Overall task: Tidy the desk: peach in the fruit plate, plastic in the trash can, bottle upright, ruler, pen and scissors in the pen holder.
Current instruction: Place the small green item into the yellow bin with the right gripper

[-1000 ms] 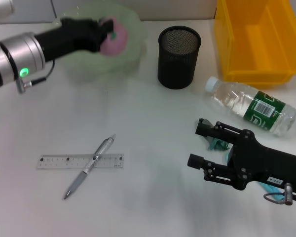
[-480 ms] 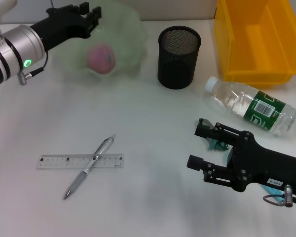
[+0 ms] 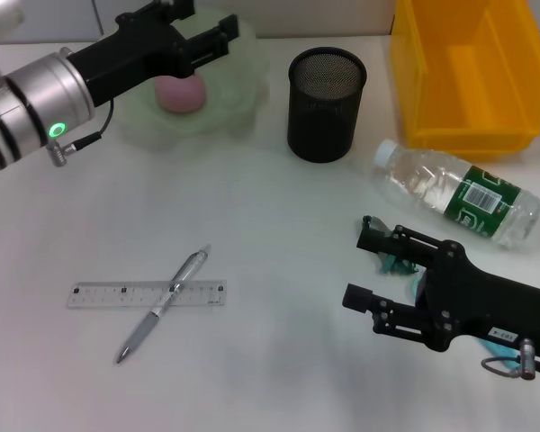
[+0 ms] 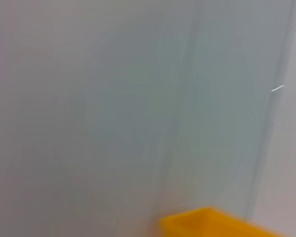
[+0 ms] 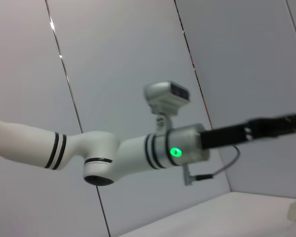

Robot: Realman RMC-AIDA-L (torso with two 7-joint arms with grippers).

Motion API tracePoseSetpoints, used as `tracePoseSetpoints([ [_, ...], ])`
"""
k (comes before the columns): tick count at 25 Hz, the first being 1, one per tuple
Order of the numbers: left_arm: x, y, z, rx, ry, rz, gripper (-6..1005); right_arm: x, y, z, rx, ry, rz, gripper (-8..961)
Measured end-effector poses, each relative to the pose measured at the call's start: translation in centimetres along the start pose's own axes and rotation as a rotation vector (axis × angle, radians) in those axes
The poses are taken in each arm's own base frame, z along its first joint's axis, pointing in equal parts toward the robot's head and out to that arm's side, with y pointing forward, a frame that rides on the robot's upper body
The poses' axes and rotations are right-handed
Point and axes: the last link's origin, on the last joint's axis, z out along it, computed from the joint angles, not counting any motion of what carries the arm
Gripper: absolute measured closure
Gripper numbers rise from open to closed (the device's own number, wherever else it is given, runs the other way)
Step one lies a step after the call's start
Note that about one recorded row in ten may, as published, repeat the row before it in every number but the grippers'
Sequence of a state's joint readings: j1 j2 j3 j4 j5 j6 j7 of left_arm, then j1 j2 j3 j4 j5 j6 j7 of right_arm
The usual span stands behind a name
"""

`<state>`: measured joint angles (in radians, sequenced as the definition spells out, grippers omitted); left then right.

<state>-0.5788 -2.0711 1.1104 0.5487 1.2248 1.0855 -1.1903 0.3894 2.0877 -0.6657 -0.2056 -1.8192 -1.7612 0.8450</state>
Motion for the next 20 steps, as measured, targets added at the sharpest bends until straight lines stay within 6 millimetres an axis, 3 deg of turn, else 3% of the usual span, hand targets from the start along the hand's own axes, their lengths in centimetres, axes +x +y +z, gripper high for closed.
tracePoseSetpoints([
  [2,0.2,0.4,-0.4,-0.034,0.018,-0.005,312,0.1,0.1,-0.1,0.003,-0.001,-0.002,189],
  [3,0.7,2.1,-1.9,-0.174,0.077,-0.01,287,0.3,0.3,-0.1,0.006,-0.004,-0.007,190],
  [6,0.9,3.2,-3.1,-0.264,0.105,-0.009,213,0.4,0.3,-0.2,0.008,-0.005,-0.009,190],
  [9,0.6,4.0,-4.9,-0.332,0.118,-0.021,215,0.4,0.3,-0.2,0.009,-0.003,-0.012,188],
  [12,-0.8,4.3,-6.6,-0.327,0.1,-0.01,217,0.1,0.4,-0.2,-0.008,-0.012,0.0,189],
  [13,-2.4,4.2,-8.1,-0.3,0.052,0.009,217,-0.3,0.5,-0.1,-0.035,-0.022,0.017,189],
  [16,-3.6,4.5,-9.4,-0.303,0.011,0.019,219,-0.5,0.5,-0.2,-0.043,-0.024,0.018,190],
  [20,-5.3,6.4,-11.5,-0.43,-0.09,0.032,222,-0.5,0.3,-0.4,-0.031,-0.019,0.012,190],
])
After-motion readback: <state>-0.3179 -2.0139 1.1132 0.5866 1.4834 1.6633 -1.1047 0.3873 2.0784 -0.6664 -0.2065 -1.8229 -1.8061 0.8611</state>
